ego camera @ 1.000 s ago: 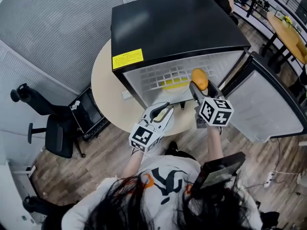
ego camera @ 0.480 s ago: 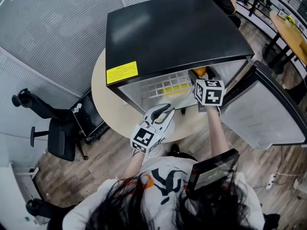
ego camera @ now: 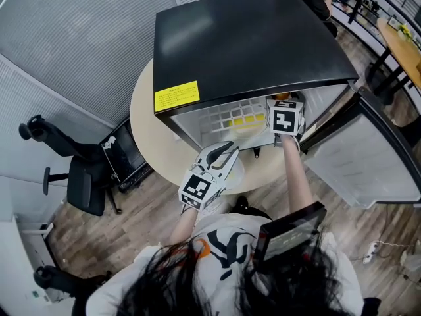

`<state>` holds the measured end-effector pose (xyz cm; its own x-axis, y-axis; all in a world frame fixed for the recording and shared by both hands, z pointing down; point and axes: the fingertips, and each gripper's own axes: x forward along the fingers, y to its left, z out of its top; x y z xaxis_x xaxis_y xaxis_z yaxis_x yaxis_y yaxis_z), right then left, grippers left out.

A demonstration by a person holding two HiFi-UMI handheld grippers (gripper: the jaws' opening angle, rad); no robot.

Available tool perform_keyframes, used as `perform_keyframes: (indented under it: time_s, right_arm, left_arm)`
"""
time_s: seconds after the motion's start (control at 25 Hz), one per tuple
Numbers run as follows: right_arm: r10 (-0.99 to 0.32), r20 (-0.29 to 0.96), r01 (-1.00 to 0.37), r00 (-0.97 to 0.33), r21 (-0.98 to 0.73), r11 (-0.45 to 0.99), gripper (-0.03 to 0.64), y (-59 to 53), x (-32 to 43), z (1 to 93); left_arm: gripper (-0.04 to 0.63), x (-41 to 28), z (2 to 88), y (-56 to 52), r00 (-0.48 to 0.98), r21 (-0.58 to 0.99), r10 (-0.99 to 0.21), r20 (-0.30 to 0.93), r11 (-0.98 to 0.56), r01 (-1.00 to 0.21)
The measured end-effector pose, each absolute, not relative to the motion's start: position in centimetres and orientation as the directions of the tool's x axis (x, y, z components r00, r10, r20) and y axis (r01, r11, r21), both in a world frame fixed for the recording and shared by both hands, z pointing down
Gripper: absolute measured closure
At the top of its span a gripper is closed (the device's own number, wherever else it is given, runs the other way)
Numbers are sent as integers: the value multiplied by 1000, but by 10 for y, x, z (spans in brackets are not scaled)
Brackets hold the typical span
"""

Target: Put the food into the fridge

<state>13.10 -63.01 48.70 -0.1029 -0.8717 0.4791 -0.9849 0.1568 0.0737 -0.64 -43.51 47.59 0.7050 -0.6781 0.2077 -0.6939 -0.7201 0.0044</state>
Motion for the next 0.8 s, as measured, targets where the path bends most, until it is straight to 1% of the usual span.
perform_keyframes:
  time_s: [0.28,0.56,0.8]
  right_arm:
    - [-880,458,-977,-127,97,192,288,-623,124,484]
    - [-898,405,-982,-169,13,191,288,-590,121,468]
    - [-916,323,-970,-237,-124,208,290,-537,110,450]
  left_arm:
    - [532,-17,470,-423,698,-9,-688,200,-713,-701]
    - [532,-30,463,-409,688,-15,-702,186,-702,-712]
    - [532,-35,458,-386,696,-21,-697,174,-709,-705]
